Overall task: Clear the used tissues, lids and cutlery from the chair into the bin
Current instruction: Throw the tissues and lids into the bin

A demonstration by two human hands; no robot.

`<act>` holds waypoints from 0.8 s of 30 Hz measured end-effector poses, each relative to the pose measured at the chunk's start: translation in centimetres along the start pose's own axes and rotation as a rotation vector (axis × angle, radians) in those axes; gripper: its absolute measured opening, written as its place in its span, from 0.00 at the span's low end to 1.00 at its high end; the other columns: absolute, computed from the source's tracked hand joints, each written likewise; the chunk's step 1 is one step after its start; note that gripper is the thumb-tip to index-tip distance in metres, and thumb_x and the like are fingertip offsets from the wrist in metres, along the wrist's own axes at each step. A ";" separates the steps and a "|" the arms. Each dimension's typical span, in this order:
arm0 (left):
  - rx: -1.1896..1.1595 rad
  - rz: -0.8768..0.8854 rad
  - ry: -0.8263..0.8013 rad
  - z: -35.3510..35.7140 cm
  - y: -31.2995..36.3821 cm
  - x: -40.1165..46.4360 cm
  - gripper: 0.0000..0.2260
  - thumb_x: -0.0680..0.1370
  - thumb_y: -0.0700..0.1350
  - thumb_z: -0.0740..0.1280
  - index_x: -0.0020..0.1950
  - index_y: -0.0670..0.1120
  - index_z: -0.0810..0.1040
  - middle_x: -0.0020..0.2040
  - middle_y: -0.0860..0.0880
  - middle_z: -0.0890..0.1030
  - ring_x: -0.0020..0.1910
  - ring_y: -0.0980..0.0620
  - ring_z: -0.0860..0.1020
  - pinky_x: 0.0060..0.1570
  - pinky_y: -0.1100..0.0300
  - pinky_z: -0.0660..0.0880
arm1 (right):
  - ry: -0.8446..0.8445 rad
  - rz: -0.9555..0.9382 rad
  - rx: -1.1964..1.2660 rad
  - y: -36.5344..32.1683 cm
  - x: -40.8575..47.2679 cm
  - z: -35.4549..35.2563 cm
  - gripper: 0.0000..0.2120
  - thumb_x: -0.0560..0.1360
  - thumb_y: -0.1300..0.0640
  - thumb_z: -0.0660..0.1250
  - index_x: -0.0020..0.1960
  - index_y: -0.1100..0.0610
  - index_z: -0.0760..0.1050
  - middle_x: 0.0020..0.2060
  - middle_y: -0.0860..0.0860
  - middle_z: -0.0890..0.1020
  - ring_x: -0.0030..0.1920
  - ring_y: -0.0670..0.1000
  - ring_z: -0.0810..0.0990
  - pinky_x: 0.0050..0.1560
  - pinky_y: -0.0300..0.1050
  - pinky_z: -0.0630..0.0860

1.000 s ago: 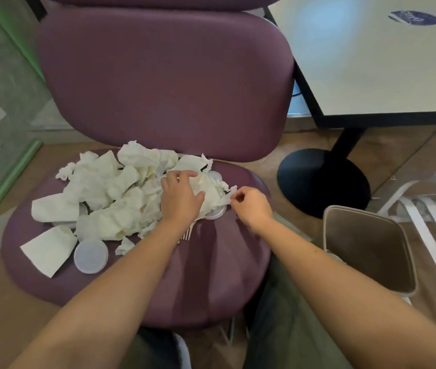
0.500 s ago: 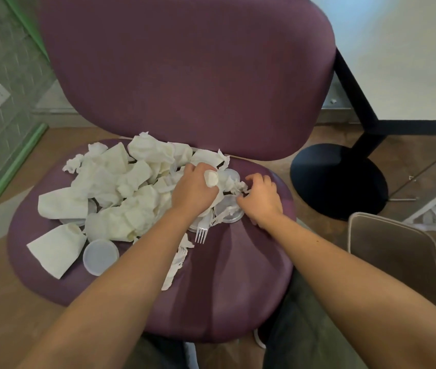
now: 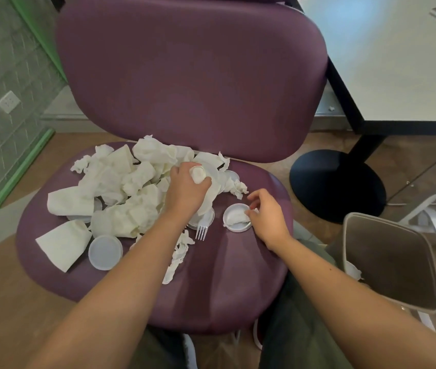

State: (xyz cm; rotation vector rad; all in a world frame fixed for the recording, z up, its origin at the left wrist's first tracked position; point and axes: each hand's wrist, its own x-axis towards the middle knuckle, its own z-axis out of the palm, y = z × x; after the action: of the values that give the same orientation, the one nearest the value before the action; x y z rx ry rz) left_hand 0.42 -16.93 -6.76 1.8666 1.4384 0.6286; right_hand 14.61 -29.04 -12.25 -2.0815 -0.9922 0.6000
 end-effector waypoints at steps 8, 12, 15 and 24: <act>-0.191 0.002 -0.101 2.3 2.8 -2.3 0.20 0.70 0.56 0.69 0.59 0.50 0.73 0.59 0.50 0.72 0.52 0.52 0.74 0.53 0.57 0.73 | 0.246 0.116 0.394 -0.2 -2.2 -4.3 0.08 0.76 0.64 0.68 0.52 0.54 0.75 0.39 0.47 0.78 0.39 0.41 0.75 0.40 0.27 0.71; -0.247 0.060 -0.244 6.0 6.0 -4.5 0.14 0.70 0.51 0.65 0.49 0.42 0.76 0.47 0.47 0.76 0.45 0.50 0.75 0.40 0.67 0.72 | 0.371 0.166 0.402 1.3 -3.0 -7.8 0.06 0.77 0.63 0.66 0.53 0.55 0.77 0.45 0.48 0.80 0.43 0.43 0.77 0.49 0.35 0.74; -0.273 0.052 -0.357 9.6 8.3 -6.5 0.17 0.74 0.47 0.66 0.60 0.41 0.71 0.55 0.47 0.74 0.56 0.45 0.75 0.52 0.55 0.72 | 0.441 0.238 0.420 3.2 -3.9 -10.7 0.06 0.78 0.62 0.65 0.52 0.55 0.78 0.47 0.48 0.80 0.46 0.45 0.77 0.49 0.38 0.73; -0.050 0.154 -0.534 18.3 12.9 -11.6 0.23 0.77 0.54 0.68 0.67 0.48 0.65 0.65 0.48 0.70 0.65 0.46 0.67 0.64 0.51 0.68 | 0.592 0.438 0.497 10.0 -7.3 -17.2 0.07 0.79 0.63 0.64 0.50 0.54 0.79 0.48 0.50 0.81 0.50 0.48 0.79 0.53 0.40 0.75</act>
State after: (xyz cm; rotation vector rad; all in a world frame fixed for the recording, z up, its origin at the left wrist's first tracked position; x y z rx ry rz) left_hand 18.79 -34.24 -8.35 1.9262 0.9318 0.2026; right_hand 26.29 -46.36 -8.78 -1.8448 -0.0353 0.3502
